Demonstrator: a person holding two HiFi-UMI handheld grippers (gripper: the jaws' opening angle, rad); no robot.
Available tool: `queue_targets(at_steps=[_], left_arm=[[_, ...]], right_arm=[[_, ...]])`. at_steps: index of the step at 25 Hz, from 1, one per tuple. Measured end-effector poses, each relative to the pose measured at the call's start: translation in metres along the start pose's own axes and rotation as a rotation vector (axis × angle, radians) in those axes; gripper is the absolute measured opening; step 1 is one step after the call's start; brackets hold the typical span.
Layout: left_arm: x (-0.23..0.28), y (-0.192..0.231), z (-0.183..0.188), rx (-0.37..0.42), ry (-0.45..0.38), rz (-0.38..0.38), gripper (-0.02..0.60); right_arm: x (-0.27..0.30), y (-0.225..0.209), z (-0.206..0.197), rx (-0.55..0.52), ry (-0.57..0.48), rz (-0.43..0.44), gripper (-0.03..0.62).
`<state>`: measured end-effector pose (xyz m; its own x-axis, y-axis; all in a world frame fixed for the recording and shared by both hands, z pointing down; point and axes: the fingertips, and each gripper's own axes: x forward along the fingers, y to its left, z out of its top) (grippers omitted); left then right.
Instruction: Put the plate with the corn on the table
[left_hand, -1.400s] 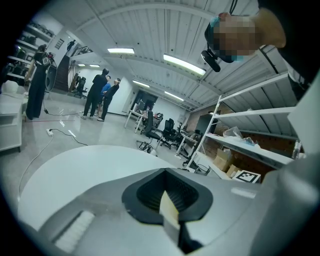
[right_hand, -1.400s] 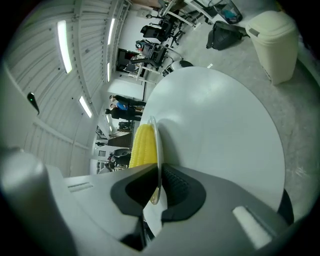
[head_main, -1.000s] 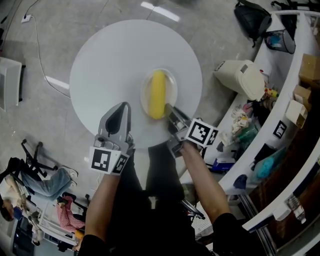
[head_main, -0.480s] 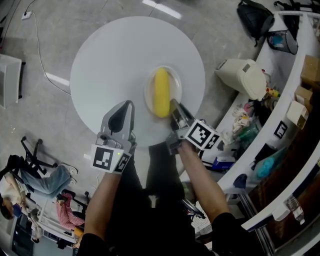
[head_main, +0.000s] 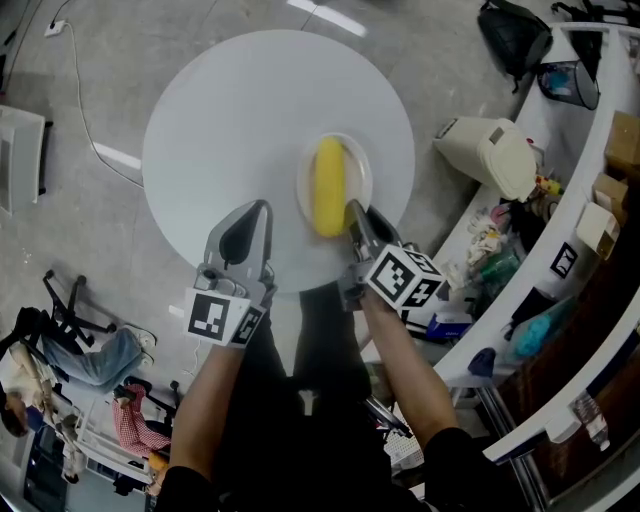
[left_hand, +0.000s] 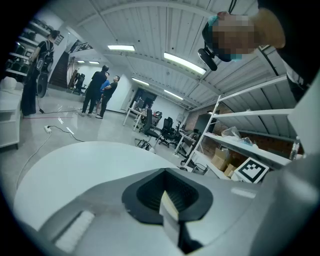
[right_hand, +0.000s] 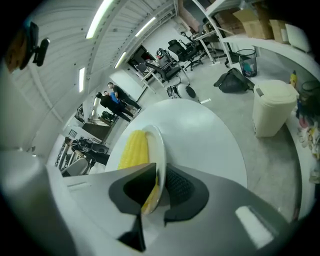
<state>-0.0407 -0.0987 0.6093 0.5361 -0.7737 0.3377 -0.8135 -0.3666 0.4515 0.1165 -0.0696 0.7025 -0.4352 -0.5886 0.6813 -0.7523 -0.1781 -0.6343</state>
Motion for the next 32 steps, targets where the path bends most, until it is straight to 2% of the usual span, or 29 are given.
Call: queue_targets(at_steps=[8,24,32], left_arm=[[-0.003,0.001,-0.005,-0.004,0.009,0.003,0.002],[-0.001,-0.006,-0.005,-0.003,0.004,-0.007,0.002],[-0.001,-0.012,0.006,0.011,-0.005,-0.018,0.002]], right_arm=[[-0.005,-0.005,-0.002,-0.044,0.000,-0.036,0.080],[-0.015,-0.011,0.008,-0.029,-0.037,-0.034,0.080],[-0.026,-0.012,0.023,-0.056,-0.073,-0.053,0.065]])
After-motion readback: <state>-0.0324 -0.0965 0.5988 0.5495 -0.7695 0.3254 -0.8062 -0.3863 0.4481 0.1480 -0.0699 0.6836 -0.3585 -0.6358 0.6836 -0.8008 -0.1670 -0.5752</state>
